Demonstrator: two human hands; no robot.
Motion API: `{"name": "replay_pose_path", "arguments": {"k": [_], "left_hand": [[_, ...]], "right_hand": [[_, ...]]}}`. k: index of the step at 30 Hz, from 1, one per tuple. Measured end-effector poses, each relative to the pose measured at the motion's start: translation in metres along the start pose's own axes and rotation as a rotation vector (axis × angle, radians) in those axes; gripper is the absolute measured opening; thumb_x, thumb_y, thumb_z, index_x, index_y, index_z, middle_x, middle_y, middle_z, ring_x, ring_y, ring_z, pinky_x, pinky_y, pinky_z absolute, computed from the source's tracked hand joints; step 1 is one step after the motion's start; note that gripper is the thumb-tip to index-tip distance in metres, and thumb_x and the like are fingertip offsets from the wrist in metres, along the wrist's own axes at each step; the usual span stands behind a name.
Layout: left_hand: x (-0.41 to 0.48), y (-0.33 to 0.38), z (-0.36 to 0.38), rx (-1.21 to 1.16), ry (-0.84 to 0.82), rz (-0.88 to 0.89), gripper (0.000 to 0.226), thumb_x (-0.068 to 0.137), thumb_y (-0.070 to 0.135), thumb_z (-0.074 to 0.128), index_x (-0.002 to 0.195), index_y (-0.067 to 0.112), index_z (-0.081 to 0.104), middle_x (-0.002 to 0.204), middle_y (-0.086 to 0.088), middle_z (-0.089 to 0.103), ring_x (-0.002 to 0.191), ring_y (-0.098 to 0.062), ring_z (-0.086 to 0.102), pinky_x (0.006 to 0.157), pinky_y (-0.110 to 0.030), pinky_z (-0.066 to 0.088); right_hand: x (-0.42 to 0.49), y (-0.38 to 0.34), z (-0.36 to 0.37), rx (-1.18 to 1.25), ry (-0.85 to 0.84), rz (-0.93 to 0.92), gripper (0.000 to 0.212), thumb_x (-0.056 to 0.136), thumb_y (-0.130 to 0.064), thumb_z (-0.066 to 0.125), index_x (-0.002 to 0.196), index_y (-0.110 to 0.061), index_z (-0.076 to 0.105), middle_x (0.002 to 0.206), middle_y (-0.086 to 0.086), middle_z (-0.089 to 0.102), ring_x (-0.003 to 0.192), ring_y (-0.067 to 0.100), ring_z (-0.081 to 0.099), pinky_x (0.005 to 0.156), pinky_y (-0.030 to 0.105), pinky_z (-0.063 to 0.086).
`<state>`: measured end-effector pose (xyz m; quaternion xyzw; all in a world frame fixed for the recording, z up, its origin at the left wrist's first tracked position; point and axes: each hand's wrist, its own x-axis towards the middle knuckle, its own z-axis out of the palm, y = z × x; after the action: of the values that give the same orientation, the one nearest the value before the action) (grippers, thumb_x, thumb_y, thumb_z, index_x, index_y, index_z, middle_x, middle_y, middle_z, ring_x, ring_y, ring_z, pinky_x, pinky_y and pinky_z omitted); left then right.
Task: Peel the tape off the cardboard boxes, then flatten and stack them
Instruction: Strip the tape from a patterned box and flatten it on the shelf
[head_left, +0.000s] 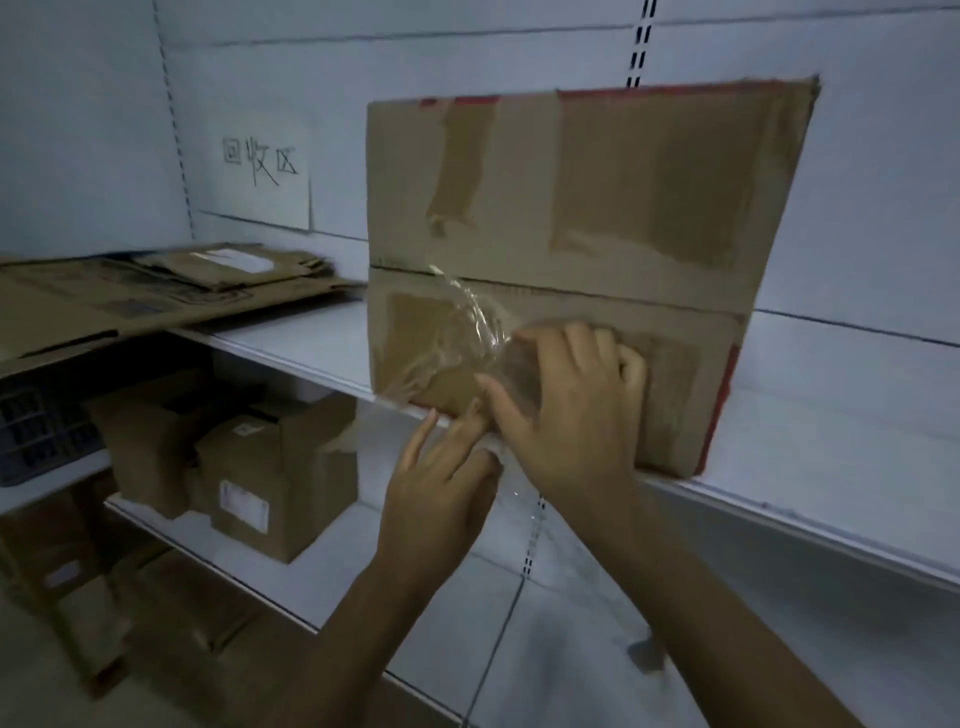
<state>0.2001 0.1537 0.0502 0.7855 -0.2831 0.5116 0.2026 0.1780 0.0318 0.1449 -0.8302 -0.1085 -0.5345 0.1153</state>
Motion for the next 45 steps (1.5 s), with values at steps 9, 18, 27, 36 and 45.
{"name": "replay_pose_path", "arguments": {"k": [9,18,27,36,45], "left_hand": [[-0.005,-0.025,0.002,-0.274,0.052,0.104,0.011,0.078,0.002,0.066,0.07,0.009,0.064,0.117,-0.008,0.067,0.065,-0.018,0.059,0.066,-0.026,0.047],[0.026,-0.026,-0.038,-0.657,0.17,-0.094,0.021,0.083,0.008,0.047,0.098,0.02,0.054,0.097,0.011,0.063,0.052,-0.013,0.062,0.043,-0.032,0.048],[0.106,-0.061,-0.08,-0.41,0.175,-0.04,0.023,0.08,0.009,0.05,0.098,0.013,0.064,0.11,-0.003,0.067,0.097,-0.026,0.06,0.077,-0.04,0.049],[0.103,-0.039,-0.057,-0.443,0.14,0.011,0.08,0.082,0.043,0.066,0.144,0.014,0.026,0.154,-0.023,0.015,0.145,-0.032,0.015,0.116,-0.045,0.019],[0.112,0.071,-0.005,-1.0,0.039,-0.164,0.09,0.082,0.044,0.06,0.149,0.02,0.004,0.159,-0.006,0.007,0.147,-0.022,0.005,0.116,-0.053,0.017]], "right_hand": [[0.0,-0.021,0.04,-0.293,0.209,0.034,0.024,0.079,-0.034,0.072,0.097,-0.02,0.069,0.091,0.006,0.058,0.084,0.022,0.05,0.078,0.033,0.029],[-0.008,-0.016,0.04,0.024,0.285,0.054,0.017,0.085,-0.026,0.062,0.094,-0.02,0.075,0.082,-0.004,0.056,0.081,0.009,0.045,0.083,0.024,0.025],[-0.011,-0.007,0.018,0.152,0.165,0.066,0.02,0.083,-0.022,0.063,0.102,-0.024,0.072,0.082,-0.009,0.053,0.081,0.005,0.045,0.079,0.029,0.03],[-0.025,0.038,-0.084,0.506,-0.007,0.171,0.023,0.08,-0.022,0.063,0.091,-0.039,0.075,0.085,-0.011,0.062,0.08,0.007,0.058,0.067,0.017,0.046],[-0.075,0.055,-0.147,0.531,0.175,0.642,0.063,0.078,-0.07,0.057,0.125,-0.029,0.061,0.124,-0.003,0.065,0.117,0.014,0.059,0.095,0.029,0.049]]}}
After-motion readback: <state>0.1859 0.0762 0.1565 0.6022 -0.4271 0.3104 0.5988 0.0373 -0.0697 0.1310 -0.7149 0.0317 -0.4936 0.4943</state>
